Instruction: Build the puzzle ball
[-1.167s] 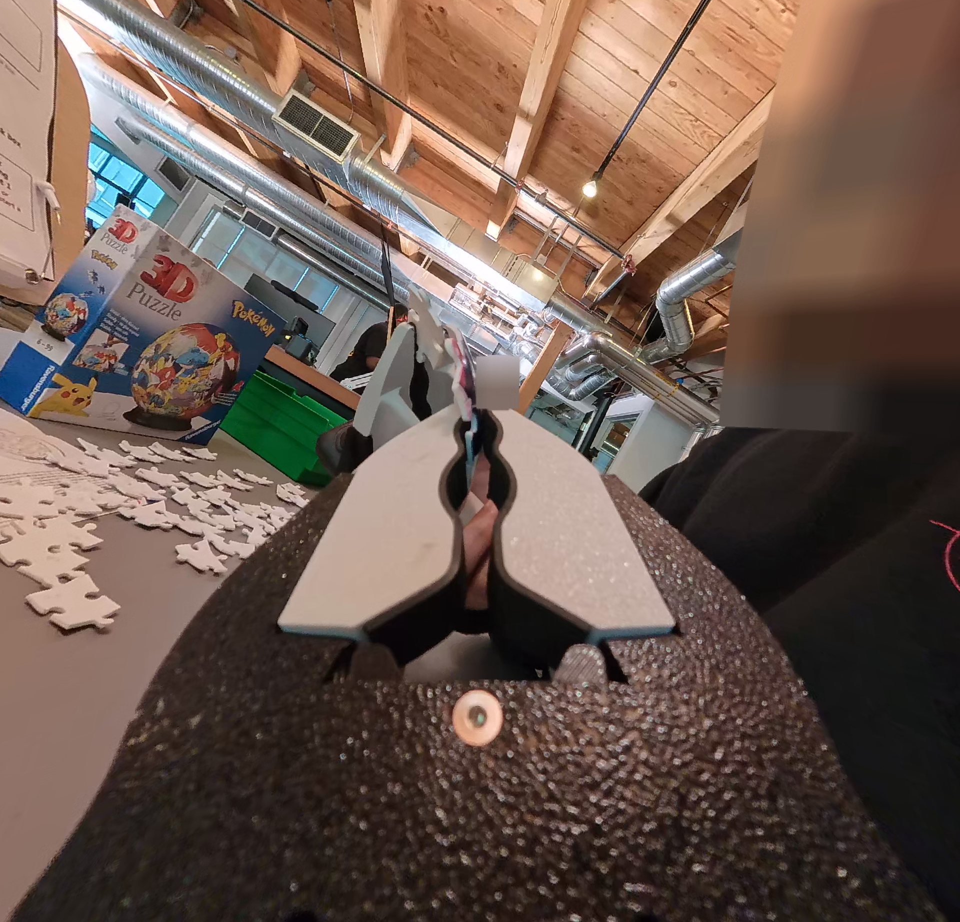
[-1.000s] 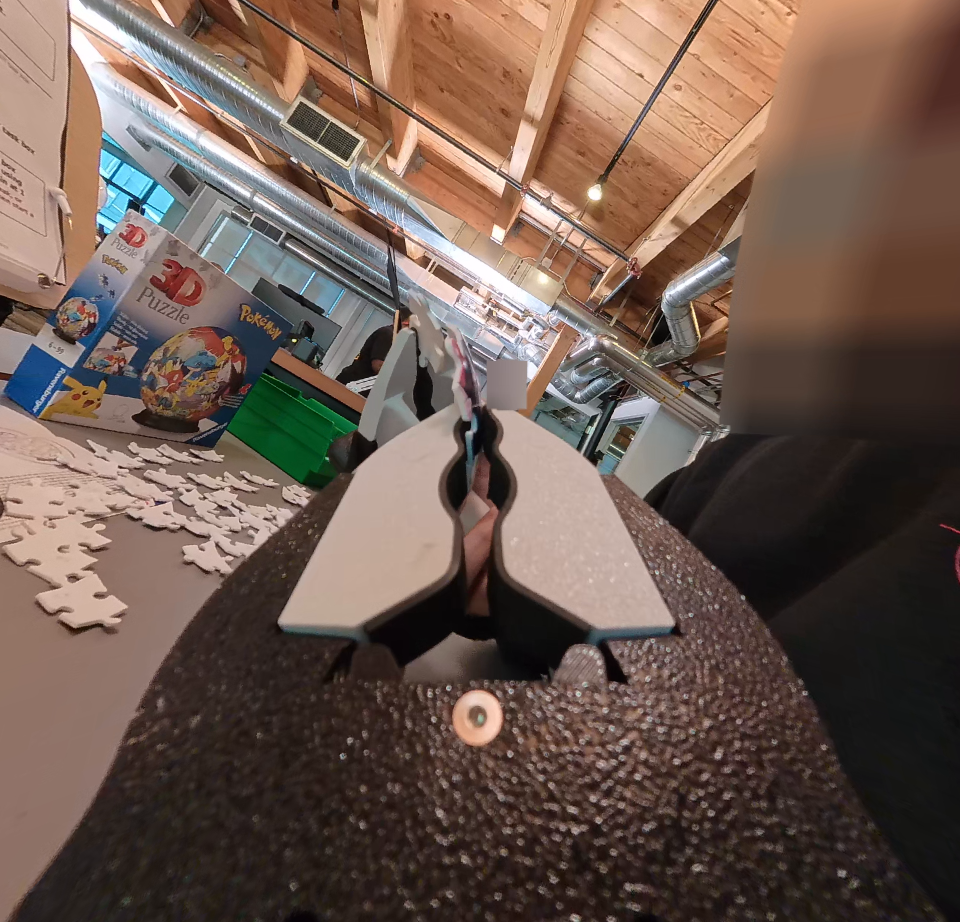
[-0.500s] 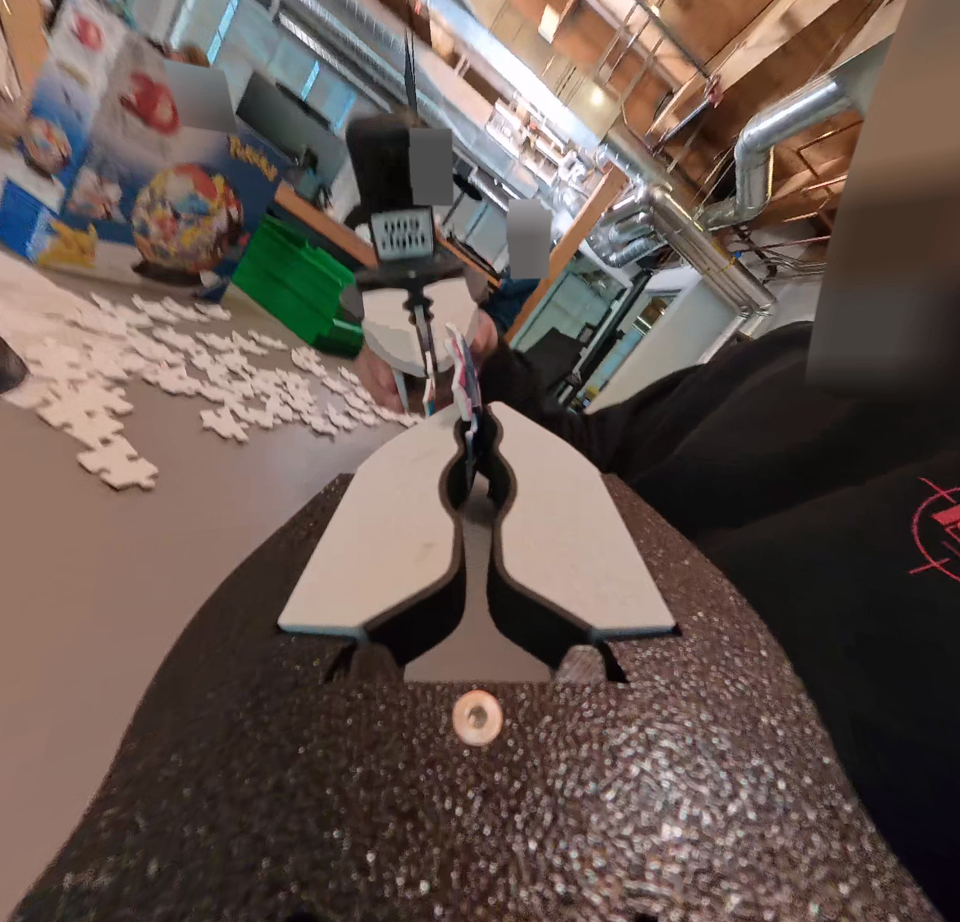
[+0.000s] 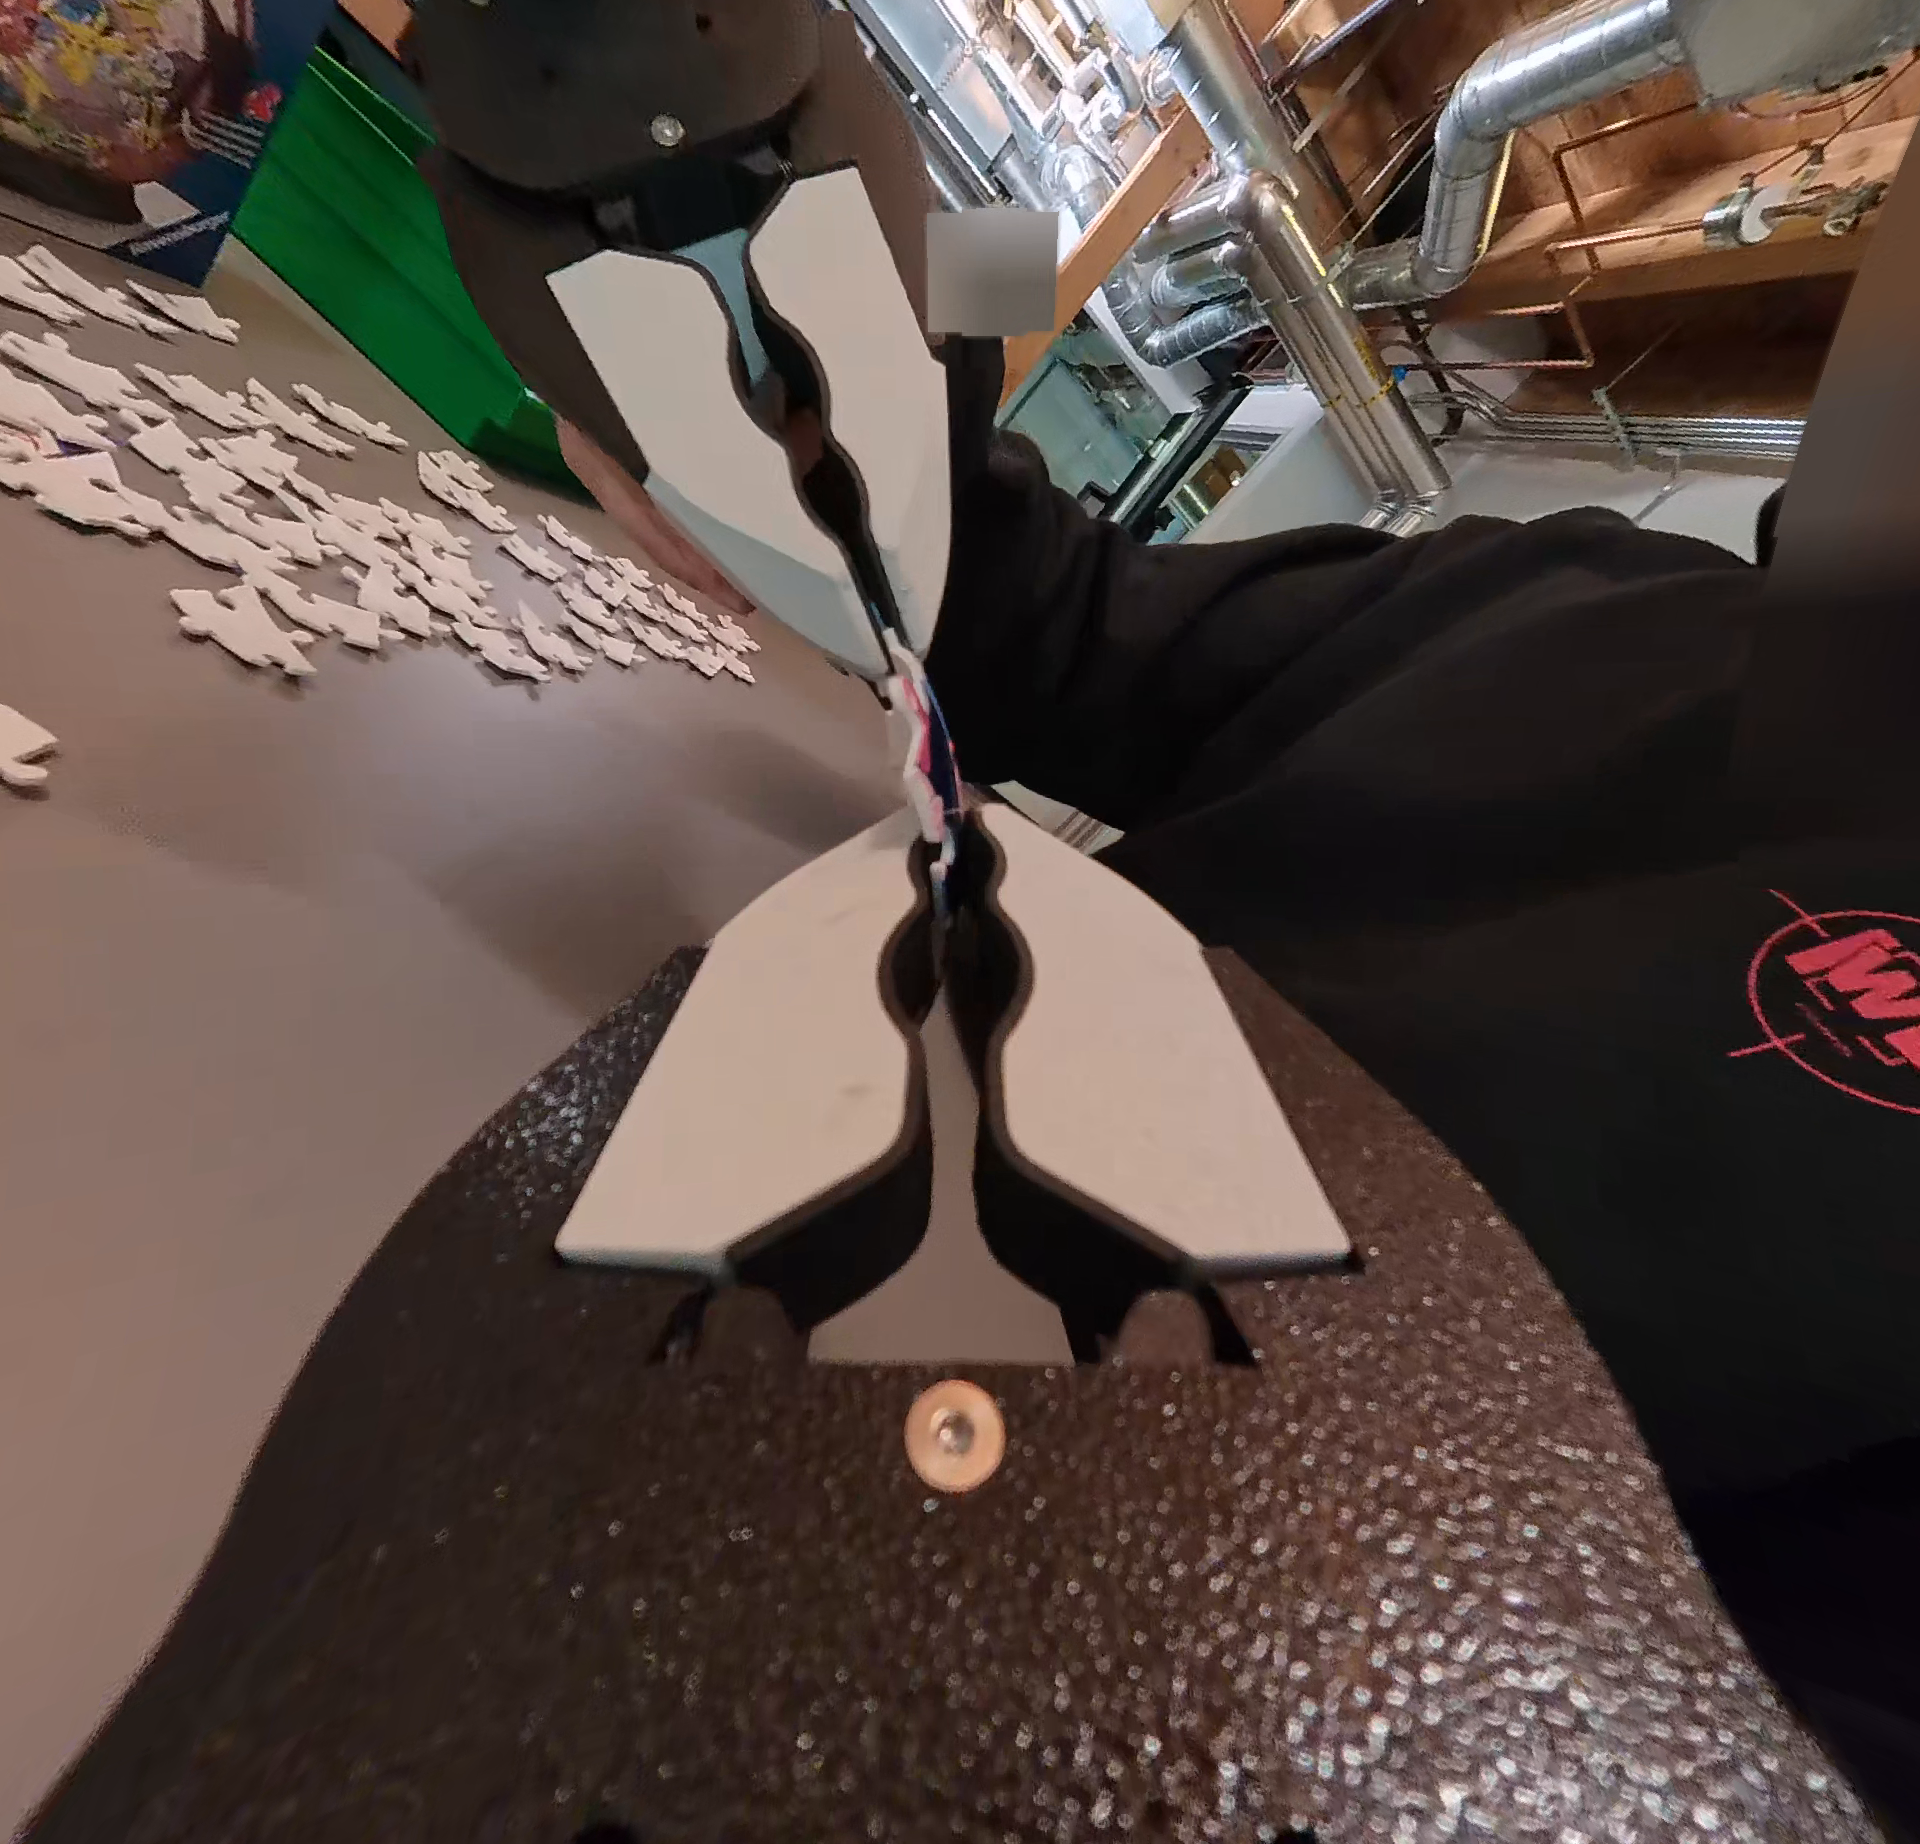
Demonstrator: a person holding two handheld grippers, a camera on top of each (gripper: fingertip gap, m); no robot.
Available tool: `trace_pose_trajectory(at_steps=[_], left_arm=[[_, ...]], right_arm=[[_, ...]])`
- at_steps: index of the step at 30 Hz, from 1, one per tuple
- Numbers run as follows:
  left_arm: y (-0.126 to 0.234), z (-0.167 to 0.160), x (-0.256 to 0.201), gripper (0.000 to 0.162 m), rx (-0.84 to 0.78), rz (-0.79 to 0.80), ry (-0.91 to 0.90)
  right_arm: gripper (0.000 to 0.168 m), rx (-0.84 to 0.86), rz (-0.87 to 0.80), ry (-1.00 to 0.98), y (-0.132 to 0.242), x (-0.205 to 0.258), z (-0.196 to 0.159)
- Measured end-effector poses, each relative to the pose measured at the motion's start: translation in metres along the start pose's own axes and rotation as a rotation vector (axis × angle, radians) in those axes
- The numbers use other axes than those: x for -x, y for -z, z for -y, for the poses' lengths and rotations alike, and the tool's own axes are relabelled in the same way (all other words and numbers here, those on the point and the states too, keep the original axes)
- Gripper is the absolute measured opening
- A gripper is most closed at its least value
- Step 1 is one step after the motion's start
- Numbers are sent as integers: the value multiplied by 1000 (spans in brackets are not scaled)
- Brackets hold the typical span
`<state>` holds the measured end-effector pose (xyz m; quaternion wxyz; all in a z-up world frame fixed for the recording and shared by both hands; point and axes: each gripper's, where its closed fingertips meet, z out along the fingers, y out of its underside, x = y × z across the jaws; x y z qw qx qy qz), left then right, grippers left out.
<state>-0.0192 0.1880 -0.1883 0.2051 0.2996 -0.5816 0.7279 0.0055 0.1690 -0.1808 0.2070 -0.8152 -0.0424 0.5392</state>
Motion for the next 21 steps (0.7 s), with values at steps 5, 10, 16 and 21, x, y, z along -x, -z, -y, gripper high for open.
trace_pose_trajectory(at_steps=[5,10,16,21], left_arm=[[-1,-3,-2,1,21,-13,0],[-2,-7,-4,1,30,-53,0],[-3,-8,-7,1,26,-89,5],[-3,-8,-6,1,23,-93,12]], right_arm=[[3,85,9,-9,-2,3,-1],[3,154,40,-26,-5,5,-1],[3,200,76,-13,-10,8,-2],[3,202,78,-11,-10,6,-1]])
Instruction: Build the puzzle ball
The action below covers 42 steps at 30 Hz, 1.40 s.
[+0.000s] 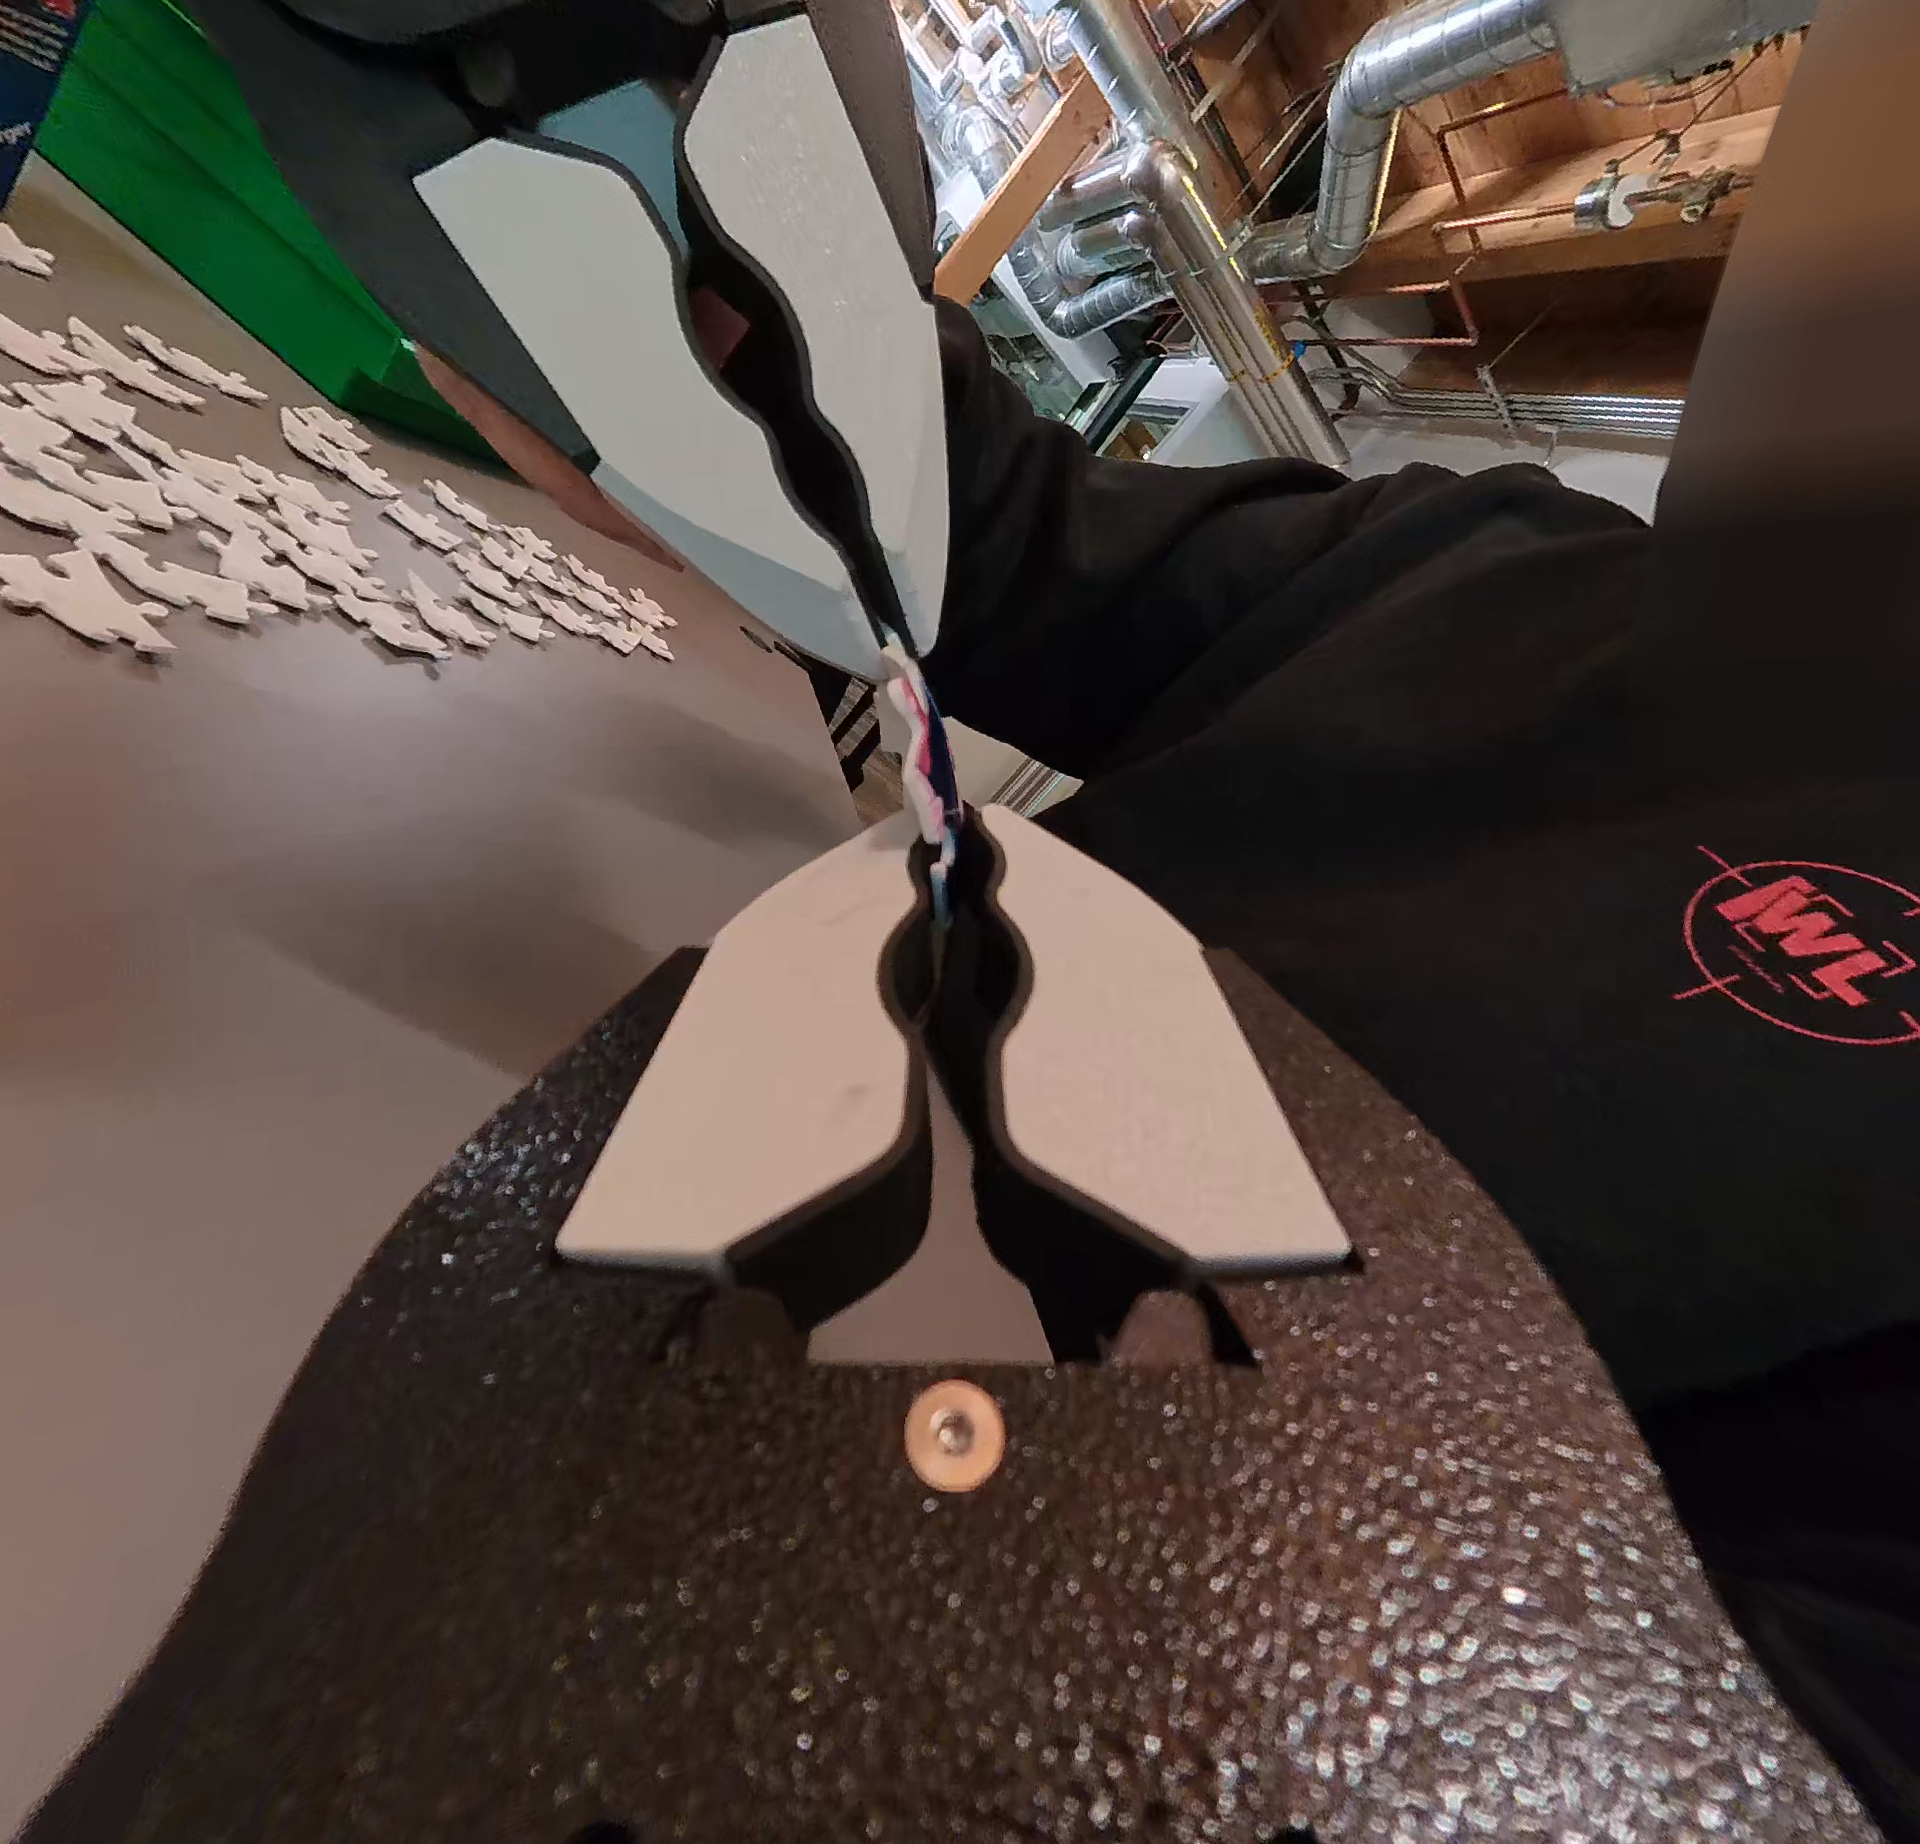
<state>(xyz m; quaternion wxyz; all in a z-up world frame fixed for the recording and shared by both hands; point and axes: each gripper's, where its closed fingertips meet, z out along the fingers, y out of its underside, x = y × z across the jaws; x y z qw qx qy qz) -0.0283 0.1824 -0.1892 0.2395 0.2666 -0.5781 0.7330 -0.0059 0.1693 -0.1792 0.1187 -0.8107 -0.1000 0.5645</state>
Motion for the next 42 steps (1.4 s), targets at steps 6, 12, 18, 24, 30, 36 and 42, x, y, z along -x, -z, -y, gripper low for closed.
trace_pose_trajectory(at_steps=[6,12,18,24,30,36,42], left_arm=[[-3,-4,-1,1,23,-23,-2],[-6,-3,-3,2,0,-58,8],[0,6,0,2,-71,-56,23],[-1,8,-3,2,-100,-108,32],[5,16,-5,2,-165,-129,33],[7,19,-5,2,-186,-135,38],[12,23,-6,2,-232,-172,56]], right_arm=[[3,66,-9,16,-1,0,-6],[5,73,-45,60,-1,-1,-5],[3,-52,-121,131,7,-1,6],[3,-92,-105,153,7,4,8],[4,-199,-80,153,12,6,21],[3,-275,-64,127,14,6,26],[4,-379,-96,107,17,7,35]])
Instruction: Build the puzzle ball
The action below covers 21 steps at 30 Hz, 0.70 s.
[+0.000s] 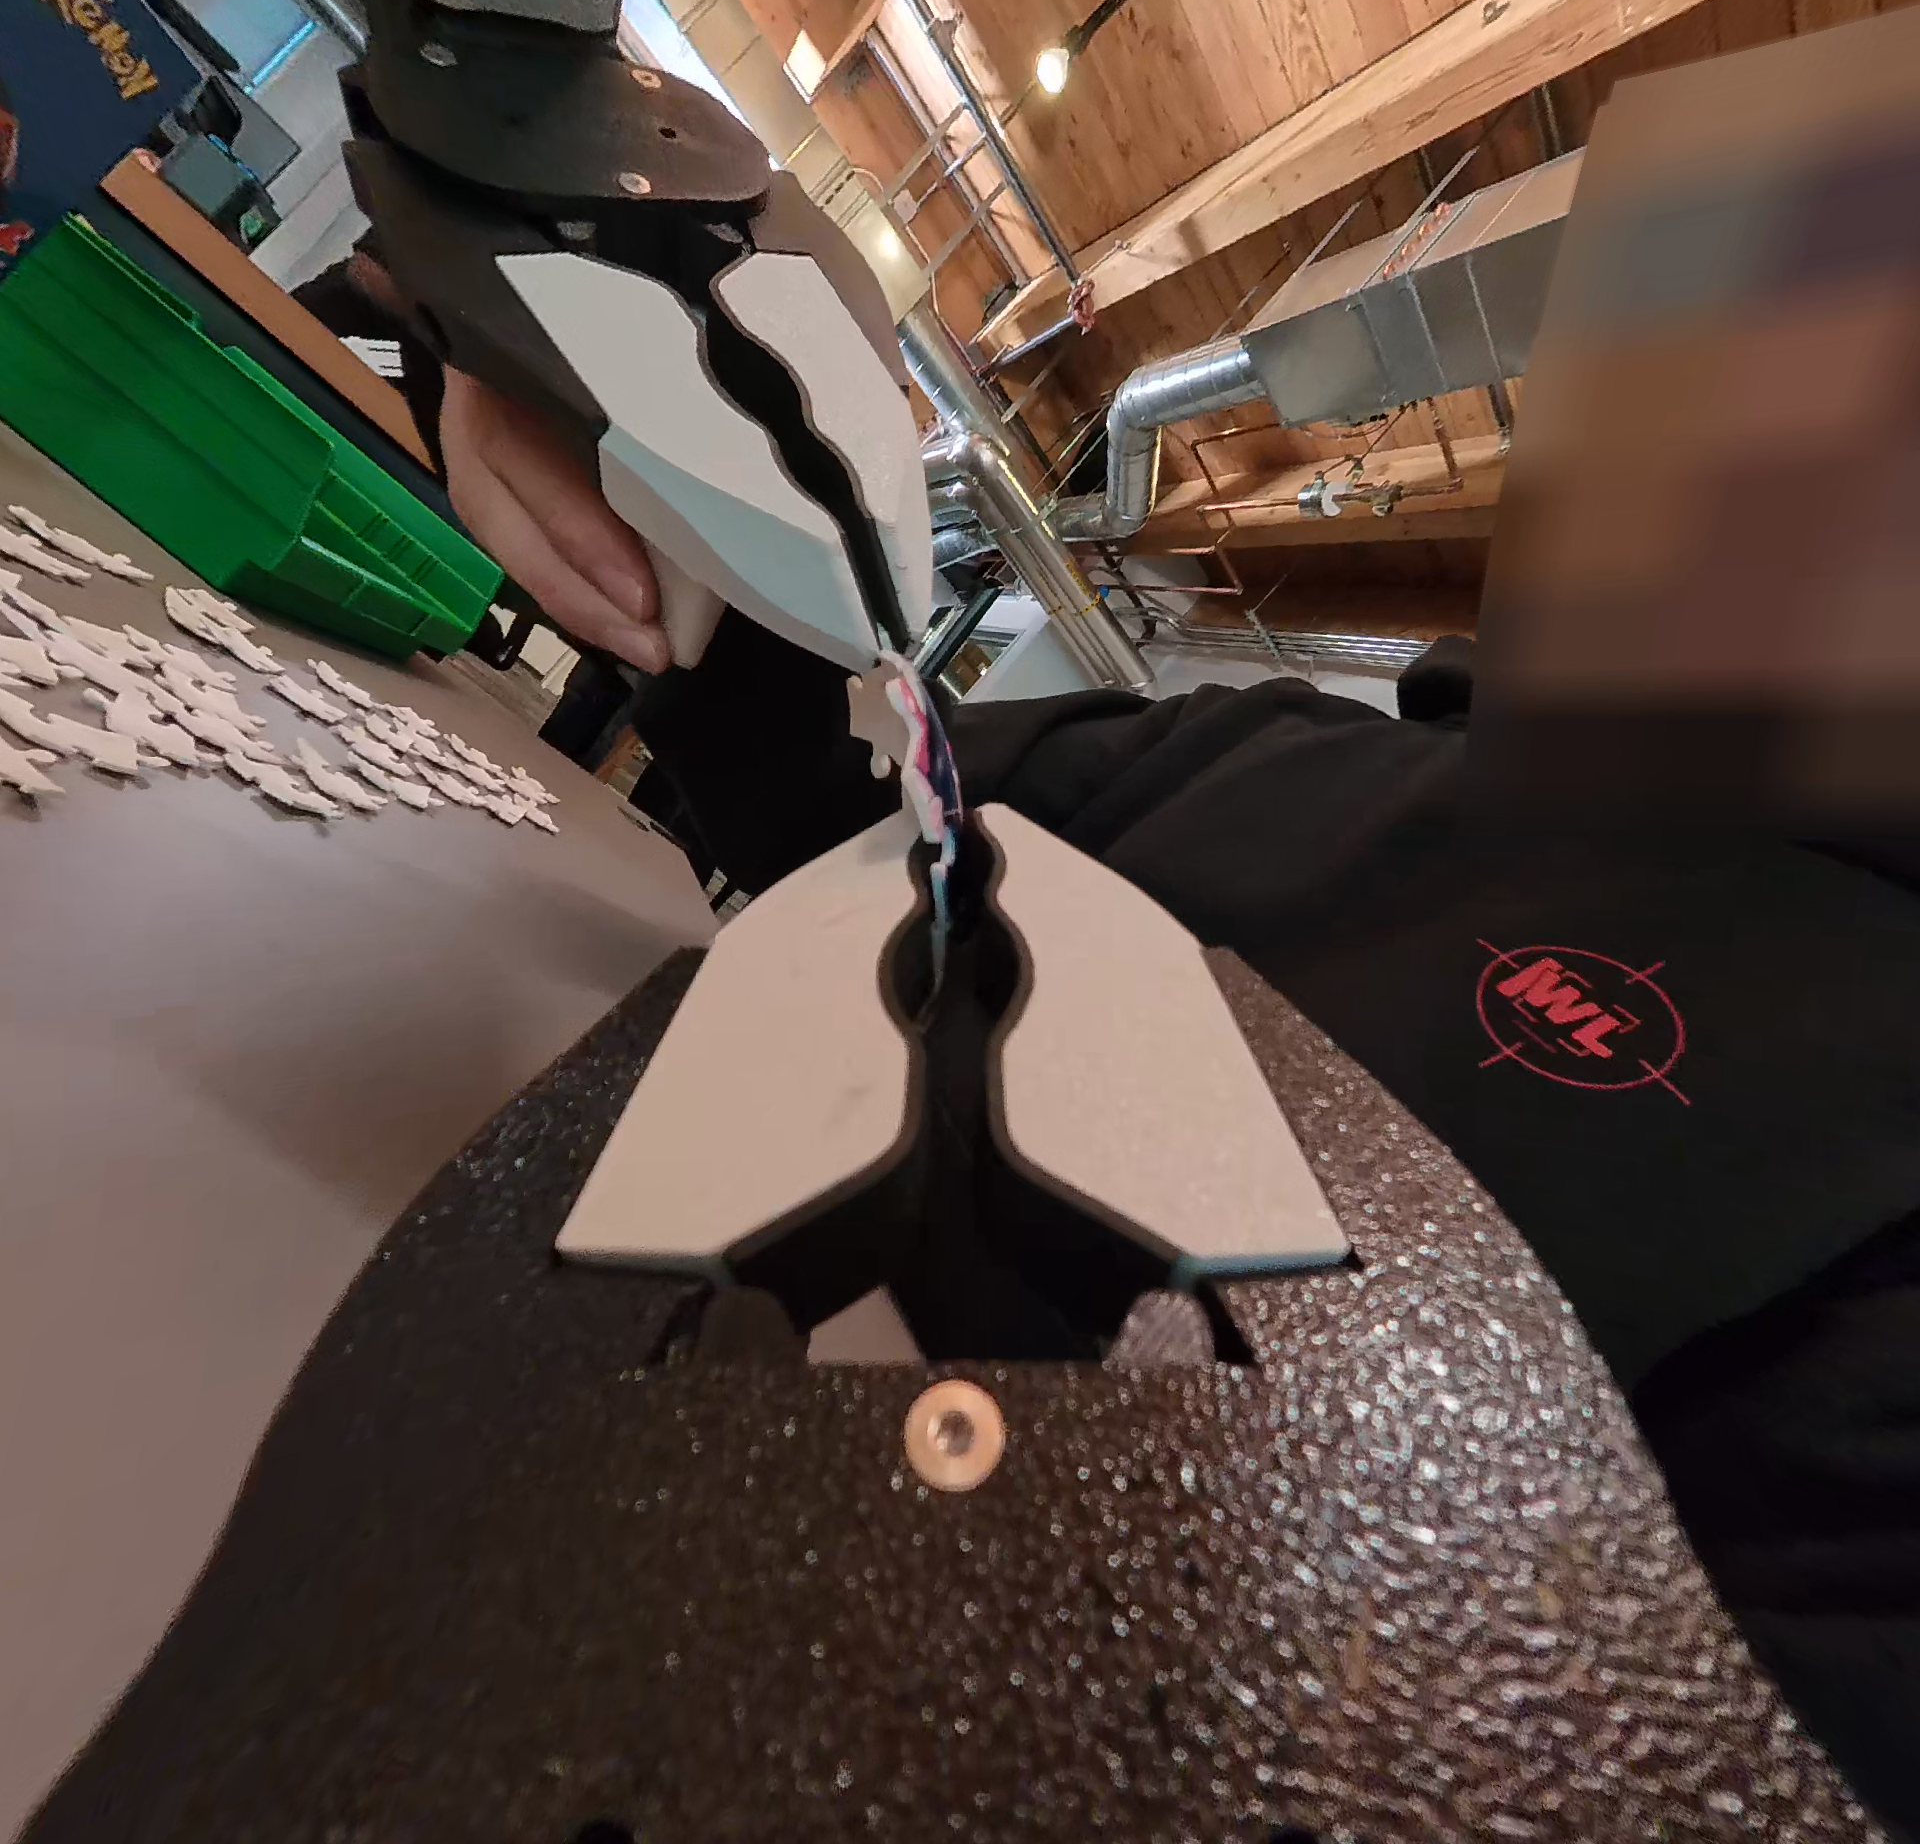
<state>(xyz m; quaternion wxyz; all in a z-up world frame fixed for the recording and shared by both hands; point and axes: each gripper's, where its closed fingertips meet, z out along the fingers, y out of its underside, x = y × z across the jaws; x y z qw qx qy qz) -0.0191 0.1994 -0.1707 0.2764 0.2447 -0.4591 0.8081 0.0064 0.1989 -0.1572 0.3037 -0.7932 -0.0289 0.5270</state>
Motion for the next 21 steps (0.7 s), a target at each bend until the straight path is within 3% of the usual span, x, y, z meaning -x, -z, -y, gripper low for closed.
trace_pose_trajectory(at_steps=[21], left_arm=[[5,2,-12,2,-10,-83,-20]], right_arm=[[3,-239,68,-62,-7,8,12]])
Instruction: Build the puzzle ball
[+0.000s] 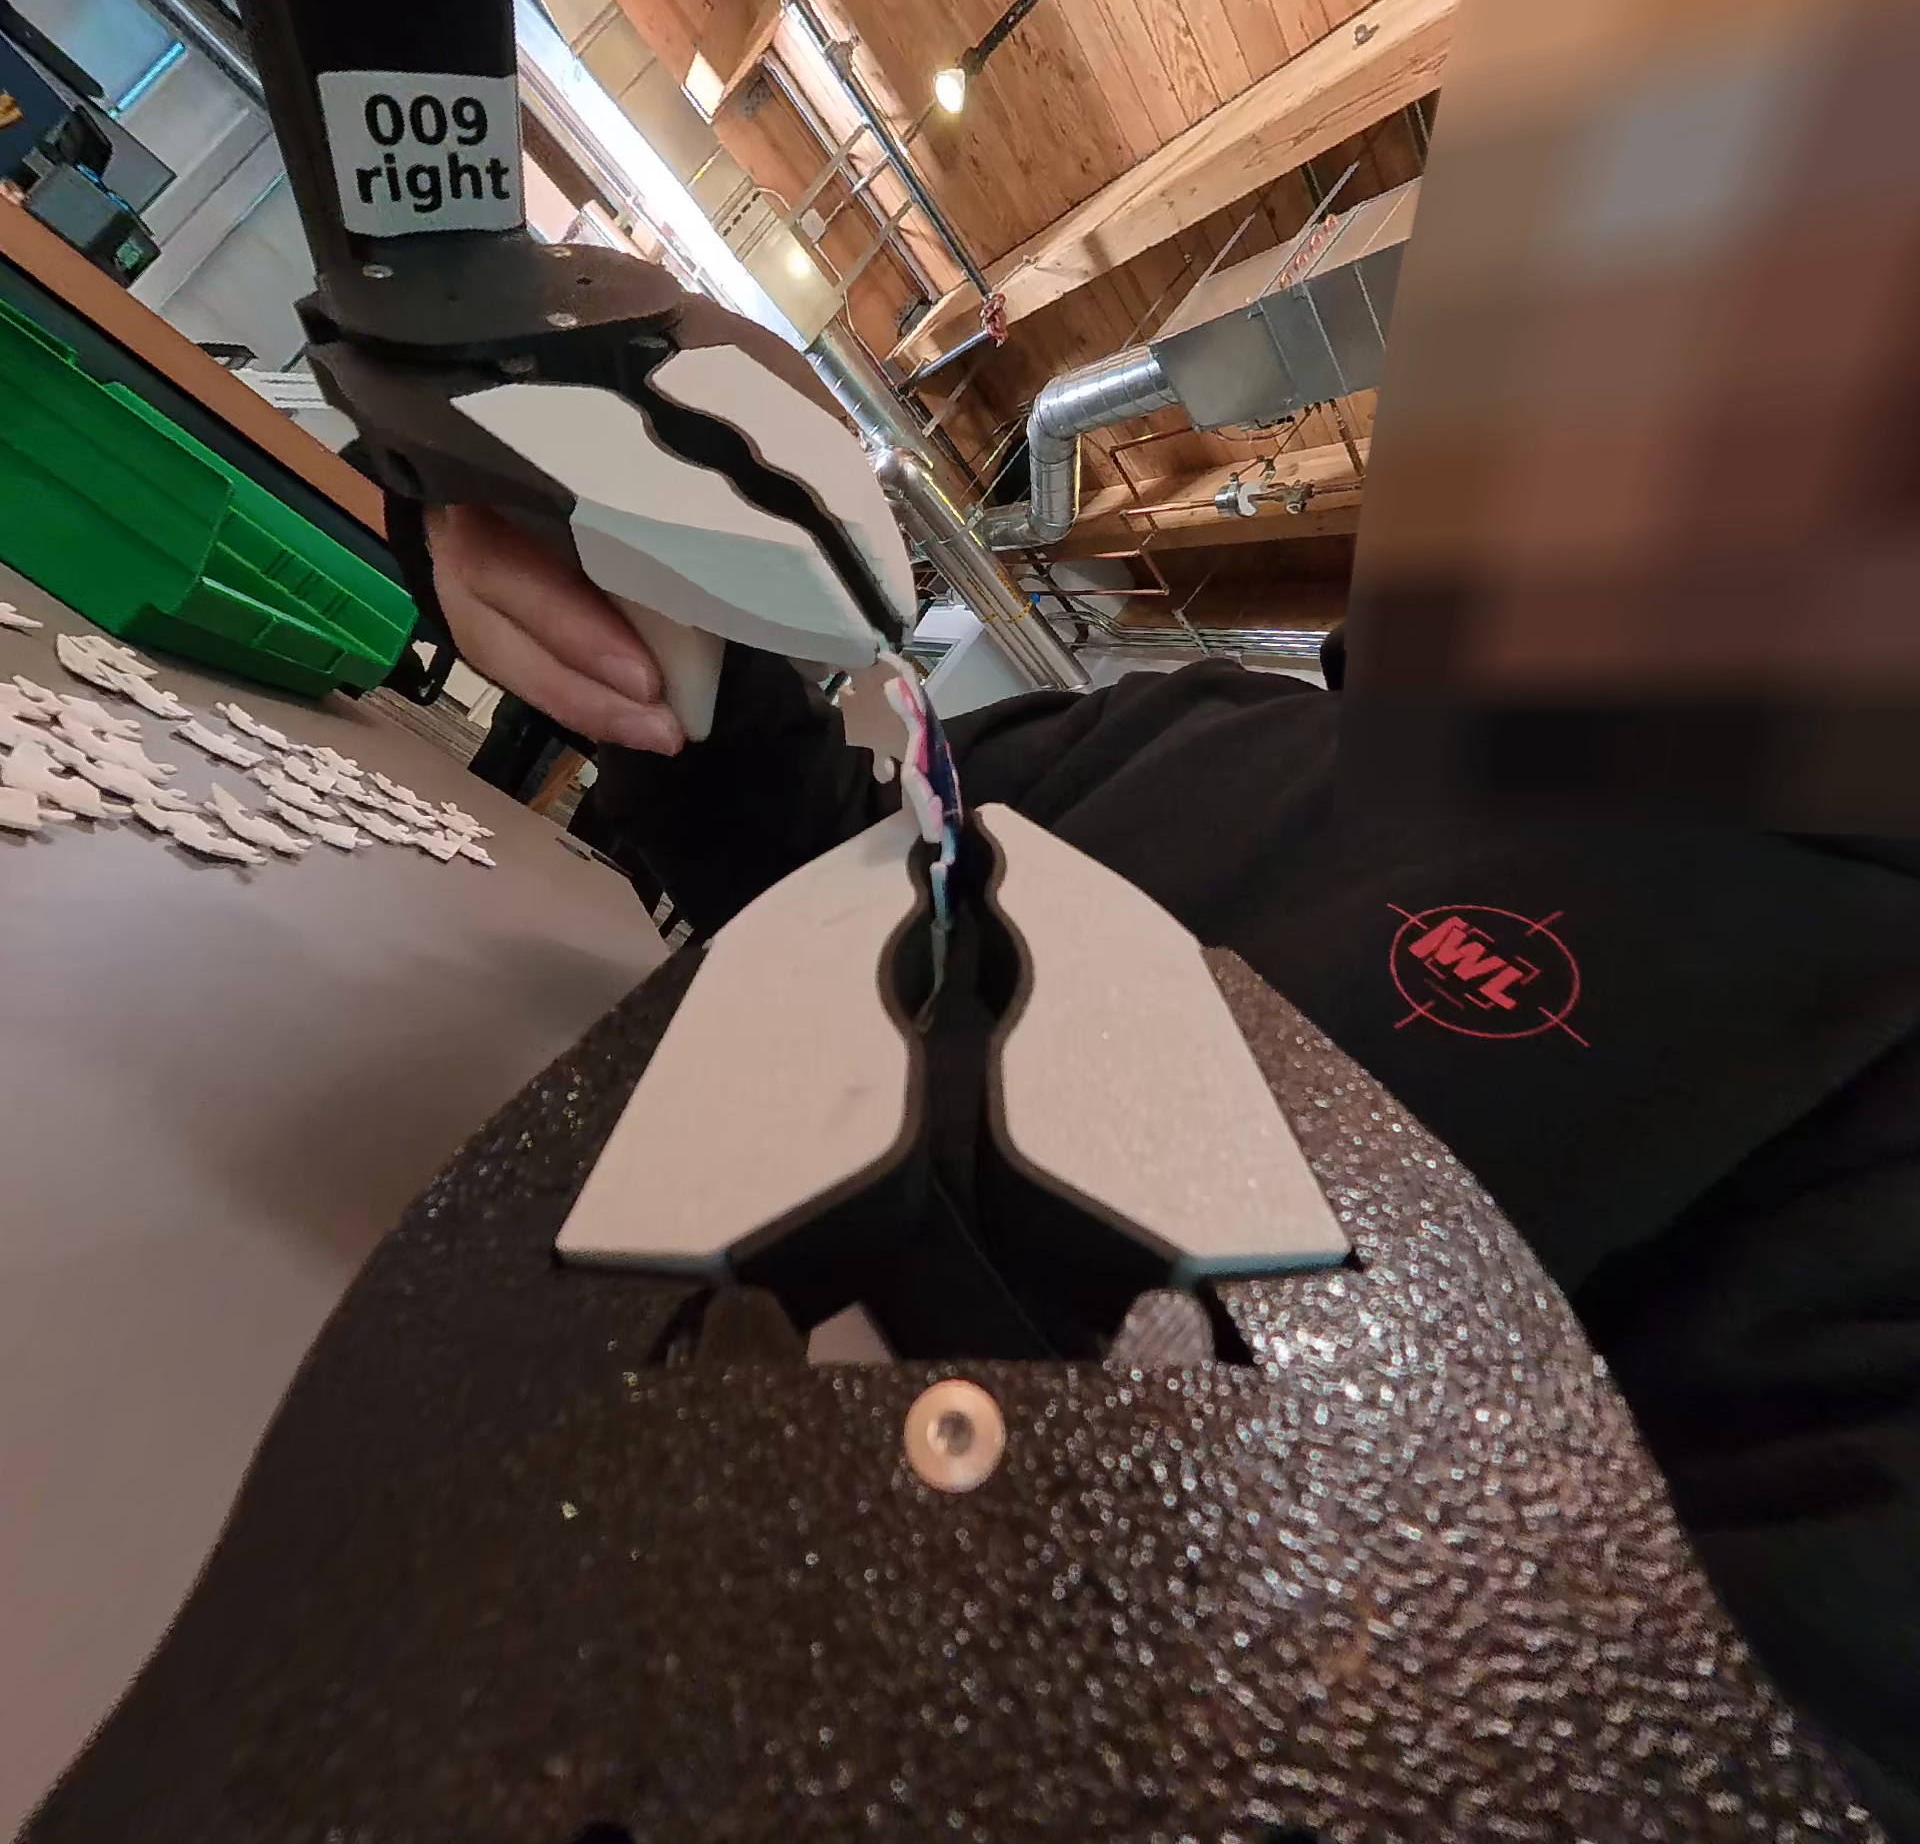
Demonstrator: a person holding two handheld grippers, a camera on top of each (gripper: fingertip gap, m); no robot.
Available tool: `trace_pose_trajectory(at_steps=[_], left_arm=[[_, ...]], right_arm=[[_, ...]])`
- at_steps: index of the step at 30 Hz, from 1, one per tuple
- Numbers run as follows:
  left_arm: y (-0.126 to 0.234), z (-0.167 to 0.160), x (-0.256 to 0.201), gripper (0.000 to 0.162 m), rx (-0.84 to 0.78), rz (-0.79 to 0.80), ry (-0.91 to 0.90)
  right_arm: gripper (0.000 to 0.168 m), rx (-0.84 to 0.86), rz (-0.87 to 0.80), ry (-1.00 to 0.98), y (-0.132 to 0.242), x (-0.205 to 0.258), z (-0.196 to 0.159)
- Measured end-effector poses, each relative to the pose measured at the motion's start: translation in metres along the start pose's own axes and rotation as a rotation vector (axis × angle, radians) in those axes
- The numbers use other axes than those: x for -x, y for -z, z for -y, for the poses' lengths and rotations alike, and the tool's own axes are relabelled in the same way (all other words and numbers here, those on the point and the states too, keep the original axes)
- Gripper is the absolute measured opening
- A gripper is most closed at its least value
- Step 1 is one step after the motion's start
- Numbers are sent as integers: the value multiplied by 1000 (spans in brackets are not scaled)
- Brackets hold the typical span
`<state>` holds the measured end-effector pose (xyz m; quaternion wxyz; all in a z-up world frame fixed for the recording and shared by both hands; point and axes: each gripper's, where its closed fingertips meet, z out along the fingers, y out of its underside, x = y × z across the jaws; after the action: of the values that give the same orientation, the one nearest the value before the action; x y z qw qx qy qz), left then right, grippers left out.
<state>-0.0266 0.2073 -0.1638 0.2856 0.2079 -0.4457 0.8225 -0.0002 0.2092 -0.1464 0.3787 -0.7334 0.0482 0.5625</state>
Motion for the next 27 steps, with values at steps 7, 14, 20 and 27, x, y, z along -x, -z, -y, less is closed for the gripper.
trace_pose_trajectory(at_steps=[7,14,20,27], left_arm=[[0,2,0,2,-13,7,-9],[-2,1,2,2,2,28,-27],[-3,-1,7,2,20,70,-36],[-14,-3,12,2,56,122,-104]], right_arm=[[2,-84,32,-5,1,5,7],[3,-230,56,6,8,12,22],[2,-460,111,-24,21,17,42],[2,-649,79,-50,25,2,49]])
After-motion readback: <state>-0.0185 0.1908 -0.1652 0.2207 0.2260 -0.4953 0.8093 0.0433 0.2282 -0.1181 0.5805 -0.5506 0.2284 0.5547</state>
